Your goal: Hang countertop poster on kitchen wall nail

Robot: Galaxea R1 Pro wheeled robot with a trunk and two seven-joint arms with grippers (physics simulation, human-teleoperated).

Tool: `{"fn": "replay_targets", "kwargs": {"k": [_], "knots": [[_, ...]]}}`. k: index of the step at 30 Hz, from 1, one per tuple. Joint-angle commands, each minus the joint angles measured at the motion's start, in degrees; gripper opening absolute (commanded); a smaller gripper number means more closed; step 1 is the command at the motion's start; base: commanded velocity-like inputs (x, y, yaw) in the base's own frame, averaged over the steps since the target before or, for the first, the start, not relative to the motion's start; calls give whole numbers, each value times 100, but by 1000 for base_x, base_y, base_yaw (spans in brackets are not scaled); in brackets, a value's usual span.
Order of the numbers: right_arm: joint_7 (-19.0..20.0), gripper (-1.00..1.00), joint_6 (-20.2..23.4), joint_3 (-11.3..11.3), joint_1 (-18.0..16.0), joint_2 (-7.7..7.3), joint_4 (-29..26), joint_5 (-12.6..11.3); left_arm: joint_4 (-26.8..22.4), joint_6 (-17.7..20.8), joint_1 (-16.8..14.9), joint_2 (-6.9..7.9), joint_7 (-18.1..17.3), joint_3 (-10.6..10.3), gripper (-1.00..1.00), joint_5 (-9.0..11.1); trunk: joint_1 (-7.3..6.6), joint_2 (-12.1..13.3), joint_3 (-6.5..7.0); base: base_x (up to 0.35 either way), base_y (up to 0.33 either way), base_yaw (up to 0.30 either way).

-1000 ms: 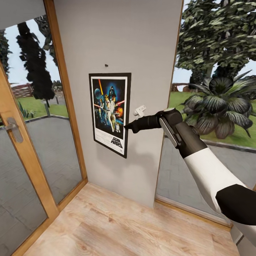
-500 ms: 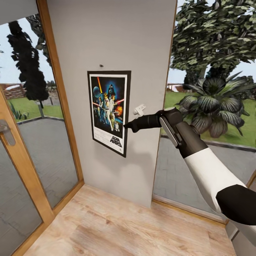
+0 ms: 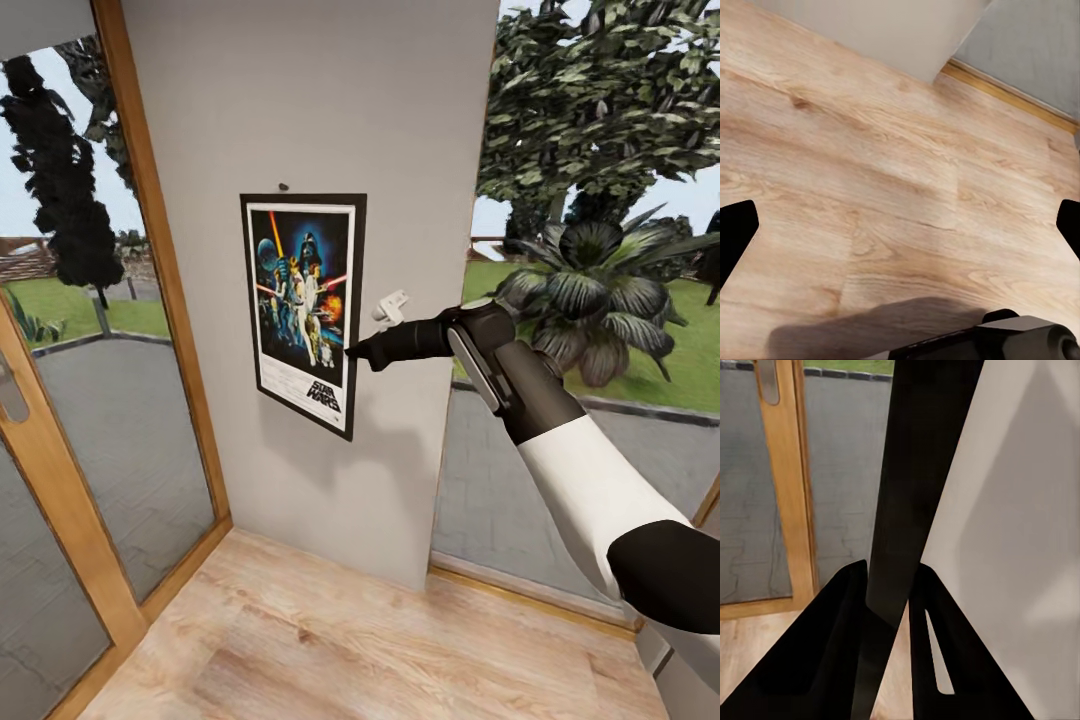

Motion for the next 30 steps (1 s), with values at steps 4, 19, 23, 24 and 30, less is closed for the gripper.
{"fn": "replay_targets", "kwargs": {"k": [4, 19, 23, 24, 30], "knots": [[-27, -100, 53, 12, -6, 0, 2, -66, 3, -3, 2, 0, -24, 1, 100, 21, 3, -3, 0, 61, 77, -4], [336, -100, 68, 6, -250, 2, 88, -249, -1, -1, 2, 0, -24, 1, 100, 22, 3, -3, 0, 58, 66, 0], [413, -100, 77, 5, -358, 1, 129, -266, -1, -1, 2, 0, -24, 2, 100, 22, 3, -3, 0, 186, 1, 0], [424, -100, 81, 5, -411, 1, 161, -267, -1, -2, 2, 0, -24, 4, 100, 22, 3, -3, 0, 90, 0, 0], [410, -100, 92, 0, -552, 1, 312, -270, -1, -7, 2, 0, -24, 5, 100, 22, 3, -3, 0, 81, 0, 0]]}}
